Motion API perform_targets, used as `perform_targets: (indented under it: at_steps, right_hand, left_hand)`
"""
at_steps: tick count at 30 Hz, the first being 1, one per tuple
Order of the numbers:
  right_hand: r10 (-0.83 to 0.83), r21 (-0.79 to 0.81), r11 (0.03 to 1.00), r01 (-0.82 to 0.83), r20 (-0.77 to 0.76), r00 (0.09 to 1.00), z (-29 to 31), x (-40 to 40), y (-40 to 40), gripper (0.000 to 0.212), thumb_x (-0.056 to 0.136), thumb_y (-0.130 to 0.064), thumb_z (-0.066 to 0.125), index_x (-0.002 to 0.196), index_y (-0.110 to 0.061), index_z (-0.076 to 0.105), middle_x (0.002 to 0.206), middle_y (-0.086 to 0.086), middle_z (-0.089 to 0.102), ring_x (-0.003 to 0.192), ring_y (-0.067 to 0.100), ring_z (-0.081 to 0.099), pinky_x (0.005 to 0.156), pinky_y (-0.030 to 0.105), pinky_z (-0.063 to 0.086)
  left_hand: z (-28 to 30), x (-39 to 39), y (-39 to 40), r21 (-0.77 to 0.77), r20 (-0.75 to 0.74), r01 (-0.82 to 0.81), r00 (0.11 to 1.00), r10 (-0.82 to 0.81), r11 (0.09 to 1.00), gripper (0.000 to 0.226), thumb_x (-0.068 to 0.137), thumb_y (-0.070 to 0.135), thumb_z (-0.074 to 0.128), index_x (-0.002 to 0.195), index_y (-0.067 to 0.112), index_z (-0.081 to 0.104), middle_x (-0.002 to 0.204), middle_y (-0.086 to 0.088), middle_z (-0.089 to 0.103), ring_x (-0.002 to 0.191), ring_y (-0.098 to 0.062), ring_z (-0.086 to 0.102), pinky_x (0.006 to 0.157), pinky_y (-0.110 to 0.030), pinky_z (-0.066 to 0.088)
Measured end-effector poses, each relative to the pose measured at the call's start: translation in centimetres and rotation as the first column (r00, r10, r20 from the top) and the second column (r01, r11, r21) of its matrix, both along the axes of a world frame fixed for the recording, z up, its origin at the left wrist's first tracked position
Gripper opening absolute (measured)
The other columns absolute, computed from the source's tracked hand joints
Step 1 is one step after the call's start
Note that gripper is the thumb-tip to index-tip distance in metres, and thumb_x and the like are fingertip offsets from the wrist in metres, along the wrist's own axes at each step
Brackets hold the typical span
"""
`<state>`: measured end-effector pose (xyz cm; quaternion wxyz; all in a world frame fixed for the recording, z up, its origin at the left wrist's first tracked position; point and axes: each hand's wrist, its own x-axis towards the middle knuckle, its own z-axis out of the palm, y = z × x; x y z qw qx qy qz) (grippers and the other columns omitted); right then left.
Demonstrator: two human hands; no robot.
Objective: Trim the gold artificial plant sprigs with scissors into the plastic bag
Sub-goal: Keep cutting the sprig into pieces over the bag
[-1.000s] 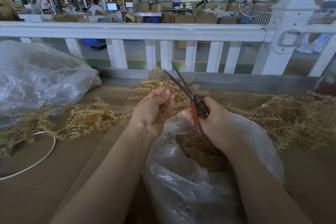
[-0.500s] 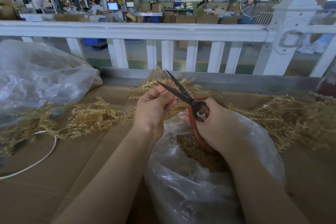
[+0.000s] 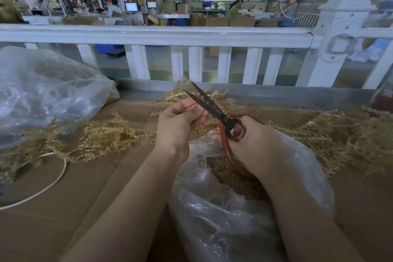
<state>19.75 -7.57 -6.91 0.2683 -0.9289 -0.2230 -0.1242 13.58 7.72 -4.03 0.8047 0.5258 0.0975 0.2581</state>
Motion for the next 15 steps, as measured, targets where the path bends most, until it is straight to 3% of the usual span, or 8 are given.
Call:
perform_targets:
  at_steps: [10, 15]
  right_hand:
    - [-0.004, -0.009, 1.0, 0.004, 0.032, 0.999, 0.34, -0.11, -0.3, 0.054, 0.075, -0.086, 0.053, 0.089, -0.034, 0.05, 0.071, -0.021, 0.053, 0.064, -0.002, 0.047, 0.053, 0.019, 0.035]
    - [0.001, 0.024, 1.0, -0.002, 0.032, 0.999, 0.1, -0.23, -0.28, 0.054, 0.076, -0.084, 0.058, 0.077, -0.031, 0.049, 0.066, -0.015, 0.057, 0.063, 0.004, 0.054, 0.054, 0.024, 0.043]
  left_hand:
    - [-0.15, -0.09, 0.24, 0.184, -0.012, -0.011, 1.0, 0.013, 0.983, 0.025, 0.089, -0.009, 0.061, 0.082, 0.011, 0.075, 0.082, -0.005, 0.076, 0.078, -0.016, 0.071, 0.078, -0.026, 0.058]
    - [-0.18, -0.16, 0.43, 0.221, -0.008, 0.001, 1.0, 0.001, 0.975, 0.025, 0.089, -0.009, 0.061, 0.083, 0.011, 0.074, 0.08, -0.003, 0.075, 0.075, -0.013, 0.07, 0.077, -0.026, 0.057]
